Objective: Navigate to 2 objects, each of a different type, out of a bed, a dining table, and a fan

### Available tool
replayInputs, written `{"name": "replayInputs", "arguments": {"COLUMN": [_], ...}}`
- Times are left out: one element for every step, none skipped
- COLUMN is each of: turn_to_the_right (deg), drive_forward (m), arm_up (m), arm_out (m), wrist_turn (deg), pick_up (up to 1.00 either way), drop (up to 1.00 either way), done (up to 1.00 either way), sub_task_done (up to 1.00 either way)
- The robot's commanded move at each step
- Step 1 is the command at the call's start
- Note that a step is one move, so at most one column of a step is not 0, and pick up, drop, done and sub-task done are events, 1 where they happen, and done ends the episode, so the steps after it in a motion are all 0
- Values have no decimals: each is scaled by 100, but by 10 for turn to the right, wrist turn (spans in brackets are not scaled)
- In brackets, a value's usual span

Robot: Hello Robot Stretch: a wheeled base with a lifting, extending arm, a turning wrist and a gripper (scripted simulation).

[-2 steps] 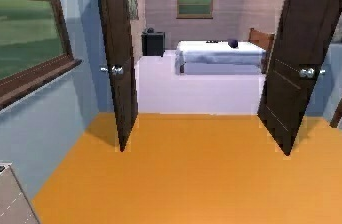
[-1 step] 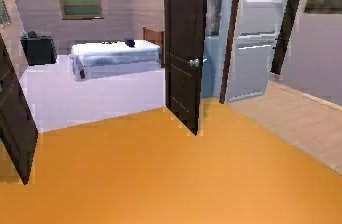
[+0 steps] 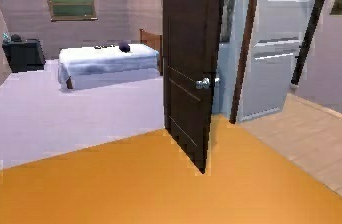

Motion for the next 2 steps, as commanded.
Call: {"name": "replayInputs", "arguments": {"turn_to_the_right": [120, 0], "drive_forward": [0, 50], "arm_up": [0, 0], "arm_out": [0, 0], "wrist_turn": [0, 0], "pick_up": [0, 0], "drop": [0, 0], "done": [0, 0], "sub_task_done": [0, 0]}}
